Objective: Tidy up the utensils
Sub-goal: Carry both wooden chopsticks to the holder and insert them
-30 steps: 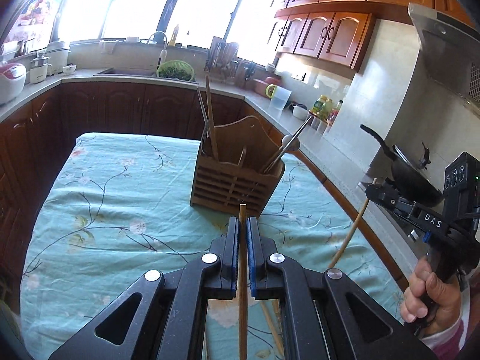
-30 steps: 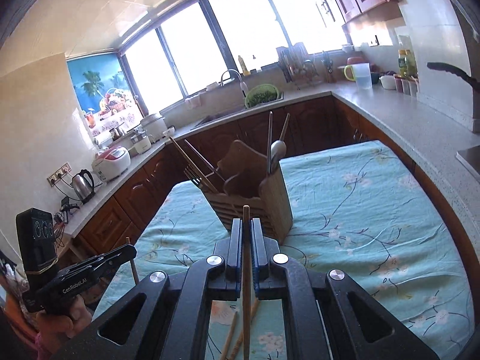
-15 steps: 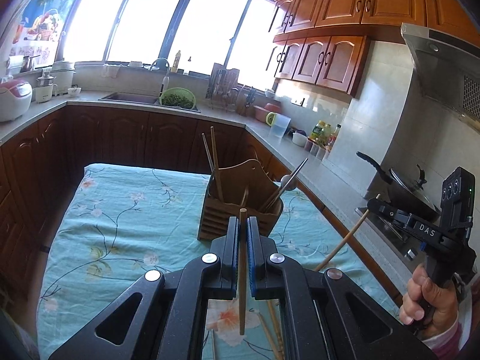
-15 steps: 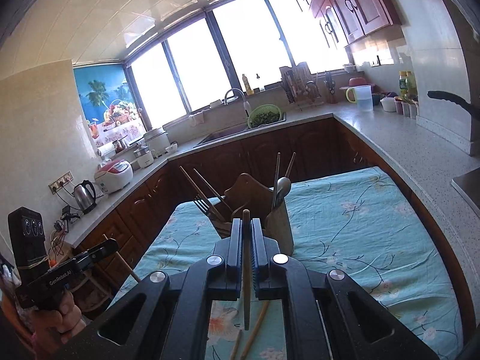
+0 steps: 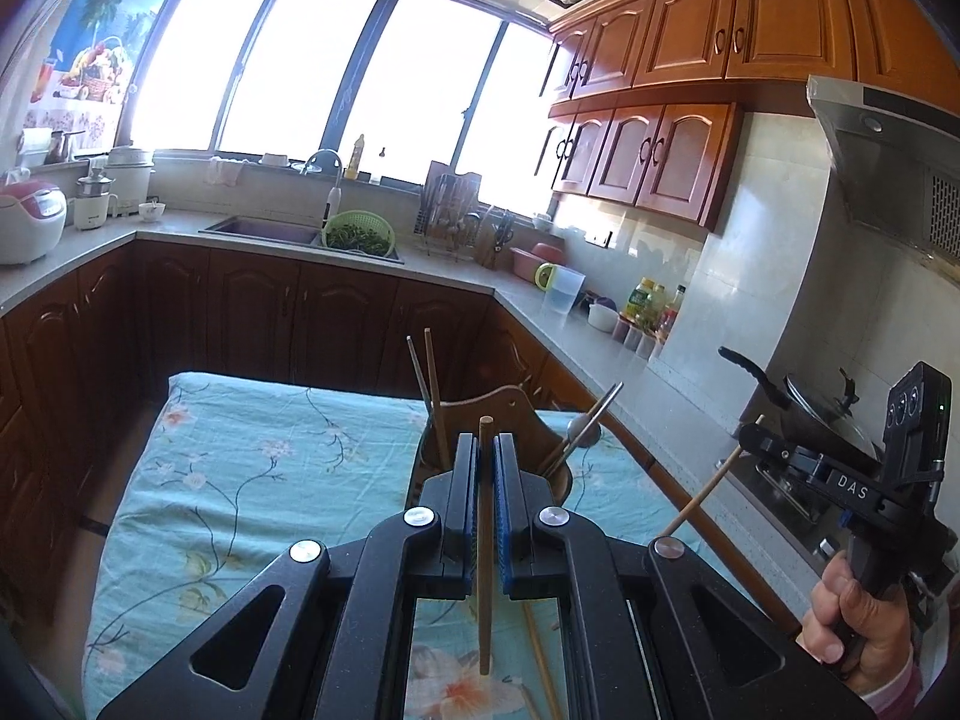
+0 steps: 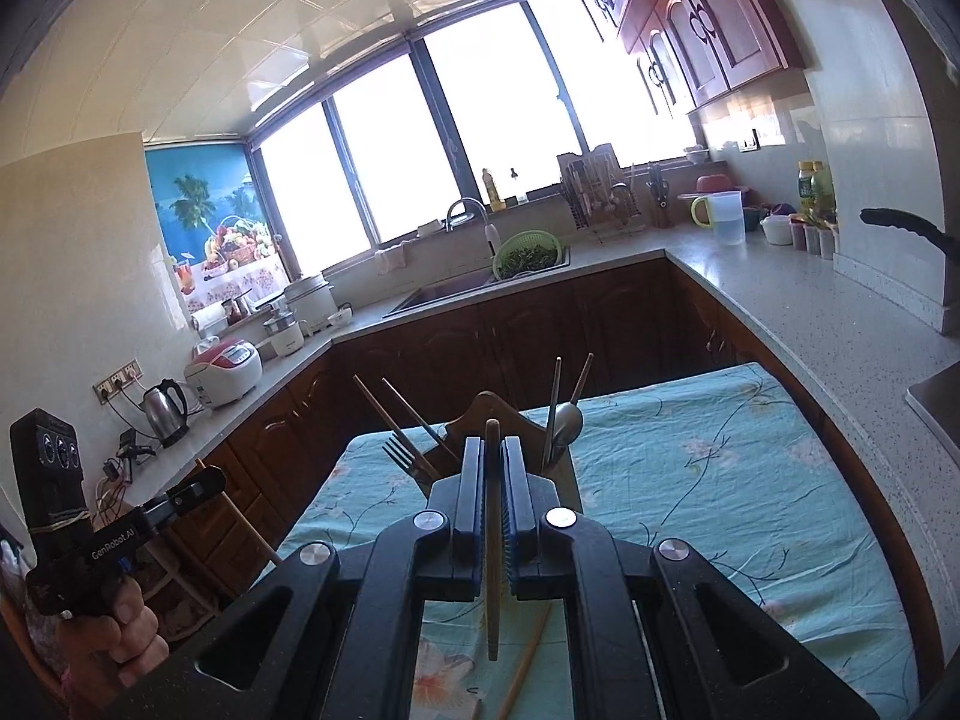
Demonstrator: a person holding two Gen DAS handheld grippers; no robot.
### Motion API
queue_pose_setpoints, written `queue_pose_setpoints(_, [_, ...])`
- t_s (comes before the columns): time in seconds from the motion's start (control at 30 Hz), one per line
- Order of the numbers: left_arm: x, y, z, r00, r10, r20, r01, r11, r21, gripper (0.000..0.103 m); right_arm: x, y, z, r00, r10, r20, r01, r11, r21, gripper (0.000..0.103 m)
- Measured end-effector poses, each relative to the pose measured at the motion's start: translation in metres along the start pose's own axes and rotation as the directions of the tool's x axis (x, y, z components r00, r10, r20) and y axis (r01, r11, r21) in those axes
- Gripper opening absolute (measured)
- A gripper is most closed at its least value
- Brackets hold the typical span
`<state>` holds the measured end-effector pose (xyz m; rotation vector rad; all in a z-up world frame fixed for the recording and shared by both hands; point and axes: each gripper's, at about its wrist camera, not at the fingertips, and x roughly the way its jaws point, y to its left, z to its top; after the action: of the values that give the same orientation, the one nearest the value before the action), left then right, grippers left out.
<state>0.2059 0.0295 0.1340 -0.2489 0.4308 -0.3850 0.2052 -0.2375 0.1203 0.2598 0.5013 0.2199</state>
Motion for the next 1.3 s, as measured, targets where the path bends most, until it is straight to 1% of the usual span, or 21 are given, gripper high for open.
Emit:
queue_pose_setpoints(0.2, [0.021,-0.004,0.037,0.996,0.004,0.09,-0.004,1.0,-0.004,0.003,0.014,0.001,0.034,0.998,-0.017,0.066,0.017,1.0,-0.006,0.005])
queue_pose_setpoints(0.37, [0.047,-0.007,0.065,0.985,0.028,0.169,-0.03,0.999,0.014,0.003,0.03,0.0,0.064,0.993,-0.039,0.115,0.04,0.999,-0.007,0.005])
queue_pose_setpoints(0.47, [0.071,-0.005,0.075,0.98,0.039,0.197,-0.04,0.999,0.003,0.003,0.041,0.0,0.078,0.988,-0.058,0.141,0.06,0.998,-0.009,0.005])
queue_pose_setpoints(0.53, [0.089,-0.002,0.074,0.978,0.039,0.203,-0.037,0.999,-0.014,0.003,0.05,-0.001,0.082,0.986,-0.072,0.15,0.075,0.997,-0.014,0.005])
queue_pose_setpoints(0.63, [0.118,0.002,0.065,0.979,0.056,0.197,-0.051,0.998,-0.031,0.003,0.066,-0.001,0.079,0.984,-0.096,0.148,0.101,0.994,-0.03,0.005])
queue_pose_setpoints(0.8, [0.164,0.01,0.042,0.988,0.048,0.145,-0.04,0.998,-0.058,0.003,0.09,-0.002,0.056,0.986,-0.114,0.118,0.119,0.992,-0.043,0.005])
queue_pose_setpoints(0.93, [0.188,0.012,0.027,0.994,0.039,0.106,-0.035,0.999,-0.042,0.003,0.101,-0.008,0.038,0.99,-0.118,0.084,0.121,0.992,-0.035,0.005])
queue_pose_setpoints(1.1, [0.205,0.016,0.017,0.997,0.049,0.065,-0.049,0.999,0.005,0.003,0.112,-0.019,0.02,0.992,-0.121,0.034,0.122,0.992,-0.011,0.005])
queue_pose_setpoints(1.27, [0.212,0.023,0.016,0.998,0.059,0.016,-0.059,0.998,0.011,0.004,0.121,-0.025,0.01,0.994,-0.113,-0.006,0.113,0.994,-0.001,0.005])
queue_pose_setpoints(1.3, [0.211,0.024,0.018,0.998,0.065,0.023,-0.066,0.998,0.013,0.004,0.121,-0.024,0.01,0.993,-0.115,-0.006,0.115,0.993,-0.008,0.005])
